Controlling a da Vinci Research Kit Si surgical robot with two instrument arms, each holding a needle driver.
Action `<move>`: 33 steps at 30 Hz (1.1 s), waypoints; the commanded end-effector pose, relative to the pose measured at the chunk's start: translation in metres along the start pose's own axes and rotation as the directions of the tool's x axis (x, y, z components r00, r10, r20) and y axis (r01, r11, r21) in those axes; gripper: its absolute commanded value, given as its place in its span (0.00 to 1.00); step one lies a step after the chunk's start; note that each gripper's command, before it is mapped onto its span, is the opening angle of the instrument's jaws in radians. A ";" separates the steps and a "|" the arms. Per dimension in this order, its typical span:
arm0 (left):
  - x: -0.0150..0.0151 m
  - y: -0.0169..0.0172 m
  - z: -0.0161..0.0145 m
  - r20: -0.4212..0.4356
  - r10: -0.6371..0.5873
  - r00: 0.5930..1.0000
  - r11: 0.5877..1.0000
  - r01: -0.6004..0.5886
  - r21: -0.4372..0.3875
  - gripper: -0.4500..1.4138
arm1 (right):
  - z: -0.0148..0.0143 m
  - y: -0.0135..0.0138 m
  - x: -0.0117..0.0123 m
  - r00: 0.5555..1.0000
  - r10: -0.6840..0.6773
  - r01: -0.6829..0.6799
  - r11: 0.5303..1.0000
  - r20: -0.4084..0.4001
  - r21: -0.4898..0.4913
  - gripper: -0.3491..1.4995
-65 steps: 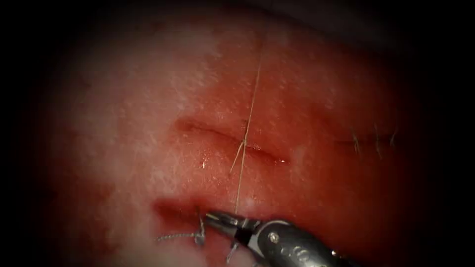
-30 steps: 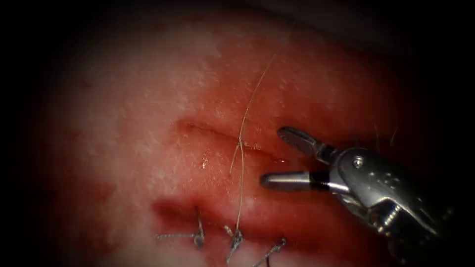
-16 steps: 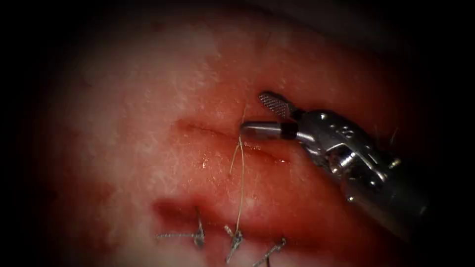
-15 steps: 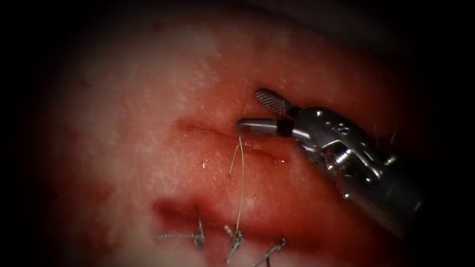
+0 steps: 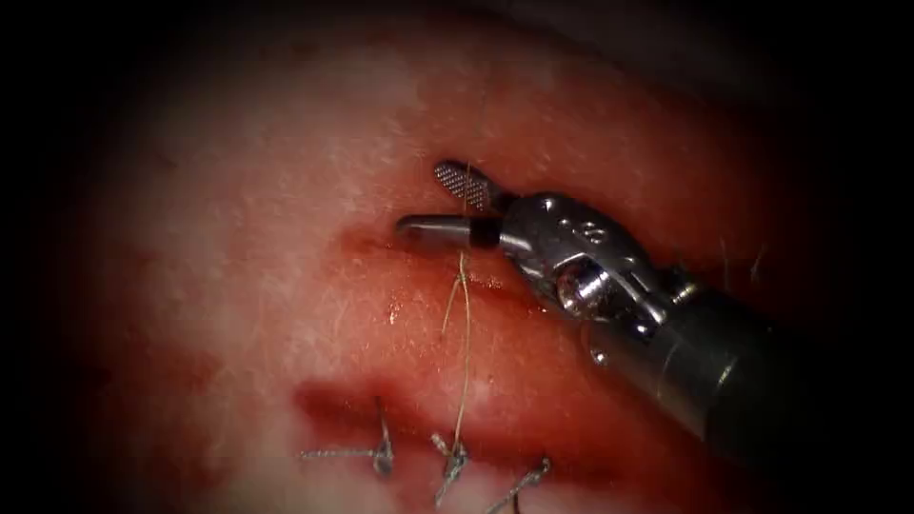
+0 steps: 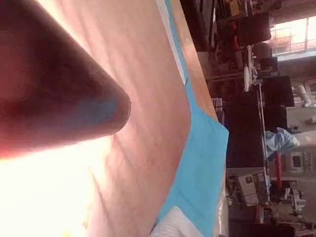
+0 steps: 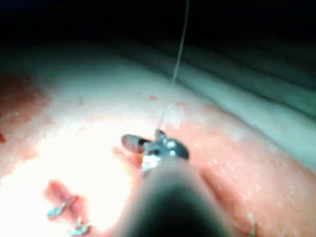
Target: Wound Closure
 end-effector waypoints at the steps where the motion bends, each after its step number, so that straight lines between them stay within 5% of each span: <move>1: 0.0010 -0.0004 0.0001 -0.005 0.008 1.000 1.000 -0.008 0.001 0.05 | 0.0011 -0.0001 0.0007 1.000 -0.002 0.002 1.000 -0.006 0.001 0.96; 33: 0.0043 0.0054 -0.0028 -0.037 0.048 0.998 0.998 -0.049 -0.037 0.05 | 0.0034 0.0005 -0.0003 1.000 -0.019 0.019 1.000 0.006 0.021 0.96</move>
